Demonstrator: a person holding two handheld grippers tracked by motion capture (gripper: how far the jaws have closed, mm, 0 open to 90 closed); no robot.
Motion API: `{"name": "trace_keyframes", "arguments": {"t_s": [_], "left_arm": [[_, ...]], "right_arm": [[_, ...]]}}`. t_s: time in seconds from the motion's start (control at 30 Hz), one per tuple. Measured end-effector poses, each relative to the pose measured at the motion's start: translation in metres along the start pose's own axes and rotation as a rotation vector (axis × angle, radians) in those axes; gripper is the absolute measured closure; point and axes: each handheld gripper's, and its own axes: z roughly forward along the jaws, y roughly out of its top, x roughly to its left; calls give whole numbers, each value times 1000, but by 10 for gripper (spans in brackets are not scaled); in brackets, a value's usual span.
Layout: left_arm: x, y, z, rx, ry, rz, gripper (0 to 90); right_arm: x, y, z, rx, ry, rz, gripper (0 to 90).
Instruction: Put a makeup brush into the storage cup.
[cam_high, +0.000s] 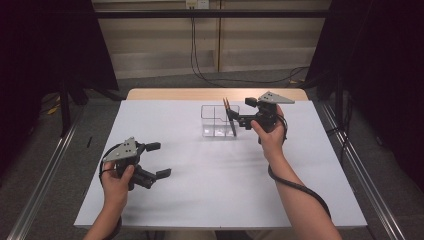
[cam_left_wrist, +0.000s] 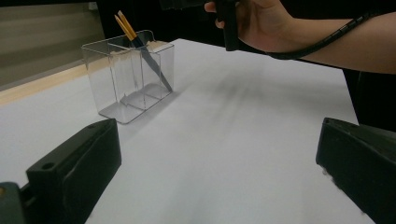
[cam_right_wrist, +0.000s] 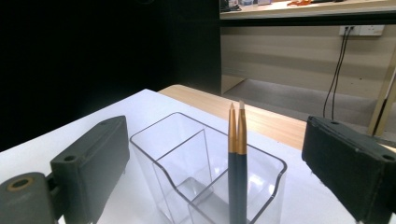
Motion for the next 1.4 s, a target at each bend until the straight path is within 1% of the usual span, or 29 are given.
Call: {"name": "trace_keyframes", "arguments": {"t_s": [0.07, 0.1, 0.23, 0.3, 0.33, 0.53, 0.87, 1.03, 1.27, 1.4], "left_arm": [[0, 0, 0, -2, 0, -1, 0], [1, 0, 0, -2, 1, -3, 0], [1, 1, 2, 2, -2, 0, 1], [0, 0, 2, 5, -4, 1, 0], [-1, 0, 2, 6, -3, -1, 0], [-1, 1, 1, -1, -1, 0, 0], [-1, 3, 6, -3, -13, 6, 0], [-1, 3, 4, -5, -12, 6, 1], [-1, 2, 2, -6, -8, 5, 0], [-1, 1, 2, -6, -7, -1, 0]], "right_arm": [[1, 0, -1, 1, 7, -5, 73], [1, 0, -1, 1, 18, -4, 69], [4, 0, -3, 8, 17, -22, 66], [5, -1, -5, 8, 24, -24, 66], [6, -2, -6, 10, 20, -27, 65], [8, -5, -14, 12, 16, -29, 66], [14, -7, -25, 8, 25, -31, 66], [17, -10, -28, 11, 28, -32, 66], [21, -14, -33, 10, 42, -34, 66], [22, -16, -36, 6, 41, -32, 66]]}}
